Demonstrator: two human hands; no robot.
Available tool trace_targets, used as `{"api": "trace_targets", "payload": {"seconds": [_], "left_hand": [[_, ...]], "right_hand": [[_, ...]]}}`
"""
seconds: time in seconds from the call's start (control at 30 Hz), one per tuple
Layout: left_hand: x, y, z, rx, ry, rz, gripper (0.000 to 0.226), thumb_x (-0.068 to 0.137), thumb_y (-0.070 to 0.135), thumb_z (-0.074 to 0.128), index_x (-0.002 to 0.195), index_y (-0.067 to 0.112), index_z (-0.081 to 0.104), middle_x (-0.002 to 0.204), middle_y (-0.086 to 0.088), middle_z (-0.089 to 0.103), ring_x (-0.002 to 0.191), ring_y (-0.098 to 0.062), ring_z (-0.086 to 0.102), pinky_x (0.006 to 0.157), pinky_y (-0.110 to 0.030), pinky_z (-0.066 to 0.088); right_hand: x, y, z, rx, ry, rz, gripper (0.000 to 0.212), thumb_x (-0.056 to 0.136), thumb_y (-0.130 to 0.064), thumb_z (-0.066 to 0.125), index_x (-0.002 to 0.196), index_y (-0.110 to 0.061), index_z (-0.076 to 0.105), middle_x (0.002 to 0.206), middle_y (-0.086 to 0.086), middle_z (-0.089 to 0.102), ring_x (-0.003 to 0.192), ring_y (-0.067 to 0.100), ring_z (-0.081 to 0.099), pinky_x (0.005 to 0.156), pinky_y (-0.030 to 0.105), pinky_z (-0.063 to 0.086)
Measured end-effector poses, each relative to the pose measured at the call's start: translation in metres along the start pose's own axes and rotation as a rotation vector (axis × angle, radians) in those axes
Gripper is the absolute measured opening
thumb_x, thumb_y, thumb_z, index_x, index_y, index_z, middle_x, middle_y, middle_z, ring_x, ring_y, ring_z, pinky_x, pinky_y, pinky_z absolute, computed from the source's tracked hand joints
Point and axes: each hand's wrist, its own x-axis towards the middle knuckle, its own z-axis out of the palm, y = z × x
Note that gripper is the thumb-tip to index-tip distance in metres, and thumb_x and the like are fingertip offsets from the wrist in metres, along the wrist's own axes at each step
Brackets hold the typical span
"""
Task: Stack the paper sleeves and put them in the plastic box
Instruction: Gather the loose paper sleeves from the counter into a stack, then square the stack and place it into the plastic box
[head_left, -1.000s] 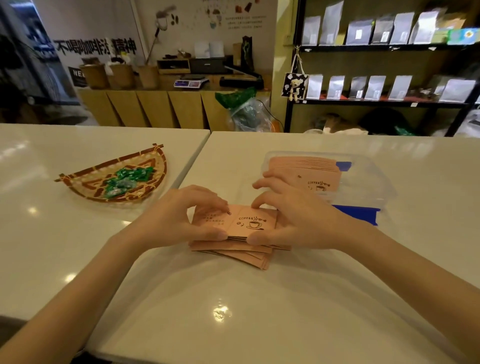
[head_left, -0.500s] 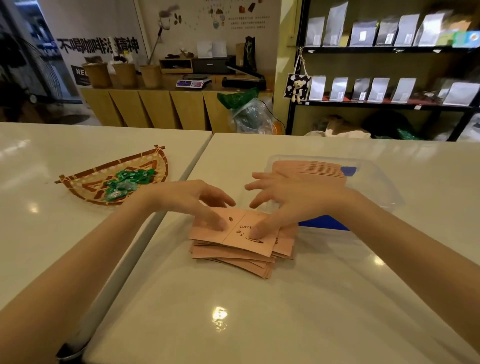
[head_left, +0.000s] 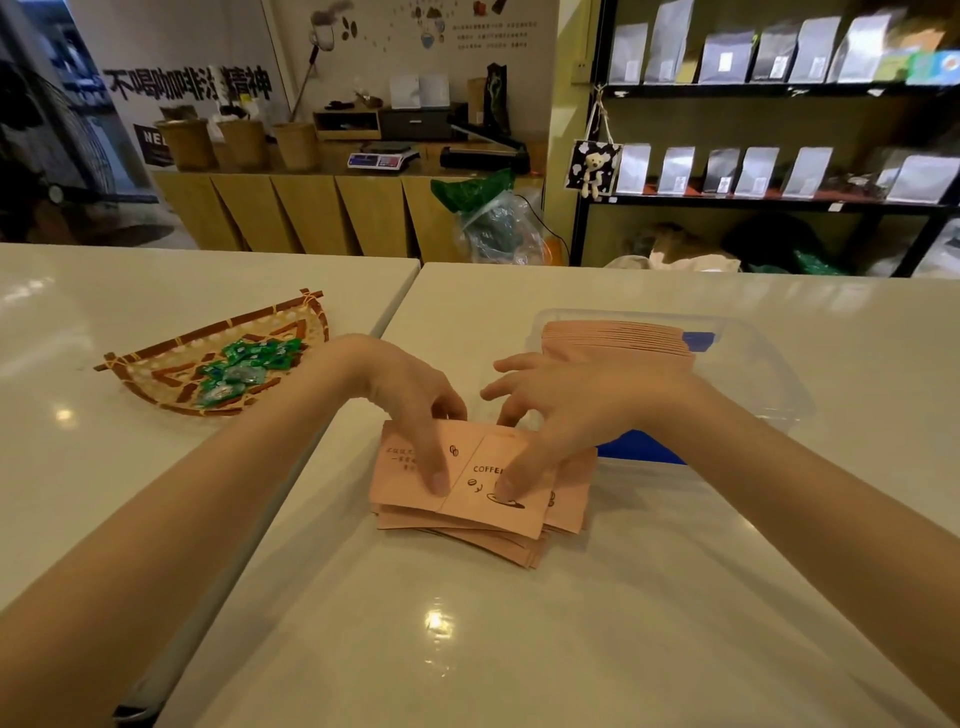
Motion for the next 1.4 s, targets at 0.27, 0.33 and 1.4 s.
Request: {"api": "trace_targets", "payload": {"seconds": [0.27,0.33,1.4], "left_hand": [[-0.008,0.002,0.010,-0.036,0.006,-0.049,0.052,0.067,0.033,0.074,0.114,0.020,0.057,0.111,0.003,0.067,0.092,-0.008,0.063,0.072,-0.013,0.046],[-0.015,0.007,0.019,-0.047,0.005,-0.060,0.050,0.067,0.034,0.074,0.112,0.021,0.057,0.111,0.002,0.067,0.098,-0.012,0.063,0.082,-0.019,0.046],[-0.016,0.091,0.063,0.110,0.671,0.333,0.052,0.062,0.048,0.072,0.106,0.028,0.054,0.110,0.006,0.050,0.102,-0.010,0.039,0.091,-0.031,0.042]], "right_hand": [[-0.003,-0.002,0.003,0.072,0.052,0.003,0.065,0.066,-0.058,0.065,0.121,-0.025,0.053,0.150,-0.012,0.024,0.140,0.011,0.001,0.112,0.046,0.003],[-0.011,-0.003,0.008,0.078,0.081,-0.017,0.065,0.065,-0.058,0.065,0.120,-0.025,0.053,0.150,-0.012,0.024,0.140,0.011,0.001,0.112,0.045,0.006],[-0.118,0.046,0.059,0.148,0.548,0.068,0.050,0.059,-0.064,0.063,0.103,-0.043,0.050,0.144,-0.010,0.029,0.132,0.005,0.006,0.109,0.032,-0.005]]}}
